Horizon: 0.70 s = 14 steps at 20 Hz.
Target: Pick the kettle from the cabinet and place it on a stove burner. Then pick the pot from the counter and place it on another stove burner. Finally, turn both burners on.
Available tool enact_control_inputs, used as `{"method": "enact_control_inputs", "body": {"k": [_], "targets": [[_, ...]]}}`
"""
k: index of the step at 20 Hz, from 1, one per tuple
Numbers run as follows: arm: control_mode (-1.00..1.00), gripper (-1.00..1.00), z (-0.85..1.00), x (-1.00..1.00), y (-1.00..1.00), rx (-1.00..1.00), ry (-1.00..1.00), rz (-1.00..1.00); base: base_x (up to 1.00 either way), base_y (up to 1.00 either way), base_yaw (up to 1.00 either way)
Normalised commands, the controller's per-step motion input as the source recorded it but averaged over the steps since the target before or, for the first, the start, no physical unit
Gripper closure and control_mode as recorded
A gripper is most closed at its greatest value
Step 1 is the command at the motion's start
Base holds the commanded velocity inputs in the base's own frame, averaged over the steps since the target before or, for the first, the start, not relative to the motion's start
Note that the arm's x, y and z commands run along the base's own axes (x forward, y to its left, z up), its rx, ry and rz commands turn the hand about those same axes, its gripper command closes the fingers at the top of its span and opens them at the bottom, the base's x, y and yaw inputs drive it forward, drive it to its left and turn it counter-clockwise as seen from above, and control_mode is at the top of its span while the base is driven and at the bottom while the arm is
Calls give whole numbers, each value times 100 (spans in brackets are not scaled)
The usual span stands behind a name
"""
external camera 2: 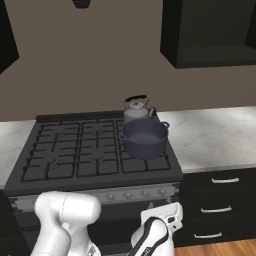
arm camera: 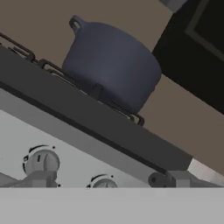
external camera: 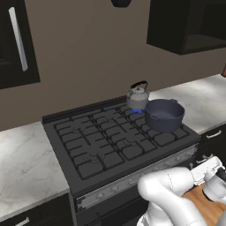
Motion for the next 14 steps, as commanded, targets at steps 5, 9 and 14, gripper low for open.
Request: {"method": "enact_control_inputs", "body": {"k": [5,9,14], "targets": [[-100,-100,0,24,-2,24,7,13,0,0,0],[-100,-100,-1,29,0,20,11,11,0,0,0],[-100,-100,-18,17,0,5,9,7,0,0,0]]}}
